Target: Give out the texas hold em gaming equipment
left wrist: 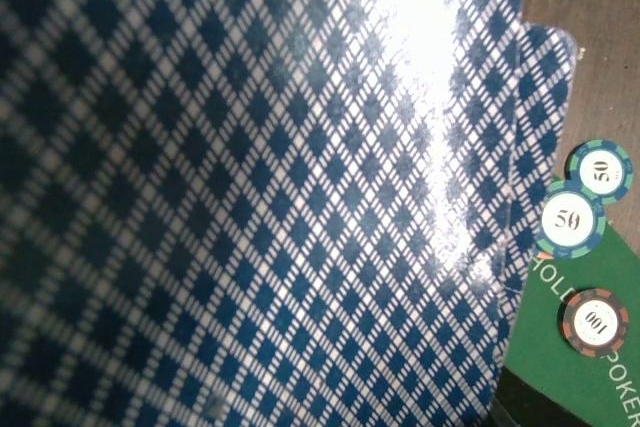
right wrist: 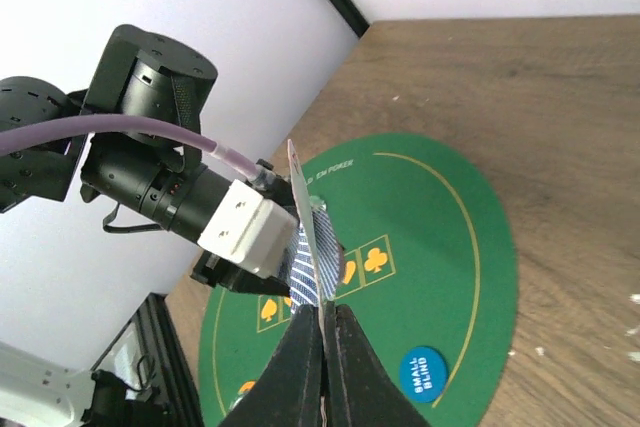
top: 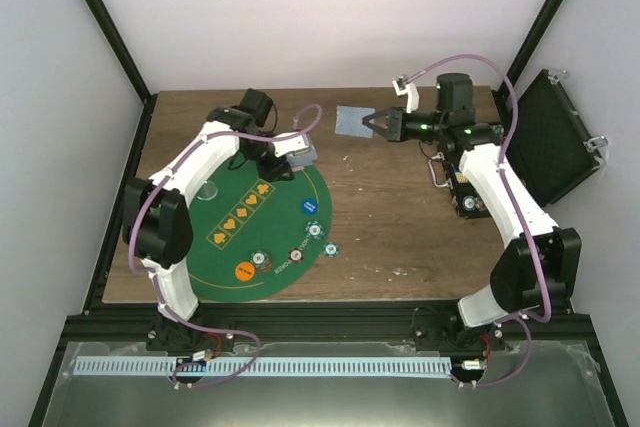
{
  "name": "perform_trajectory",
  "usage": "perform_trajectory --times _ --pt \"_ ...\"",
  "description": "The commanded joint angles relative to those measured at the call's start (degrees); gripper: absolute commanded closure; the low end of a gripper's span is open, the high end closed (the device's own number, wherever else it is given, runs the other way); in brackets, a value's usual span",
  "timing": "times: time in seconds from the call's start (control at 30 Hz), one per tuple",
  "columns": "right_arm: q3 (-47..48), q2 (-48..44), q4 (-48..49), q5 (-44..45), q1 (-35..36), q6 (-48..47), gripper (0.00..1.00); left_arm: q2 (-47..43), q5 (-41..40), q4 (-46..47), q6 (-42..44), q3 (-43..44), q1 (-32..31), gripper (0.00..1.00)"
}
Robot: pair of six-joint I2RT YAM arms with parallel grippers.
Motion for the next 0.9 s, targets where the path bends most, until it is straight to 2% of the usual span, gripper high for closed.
perform_trajectory --times 0.0,0.2,0.87 --pt "0.99 -2.47 -3.39 0.34 -1.74 -2.41 0.99 -2.48 1.82 0.45 -1.31 -0.59 2.89 0.55" --pt "2.7 -1.78 -8.63 2.24 -1.8 -6.18 0.99 -4.96 1.6 0.23 -3.88 -2.33 7.12 0.55" --pt "-4.17 -1.67 -4.0 -0.29 1.31 -4.43 0.99 -17.91 -0.32 -0.37 -12.13 -15.61 20.52 0.55"
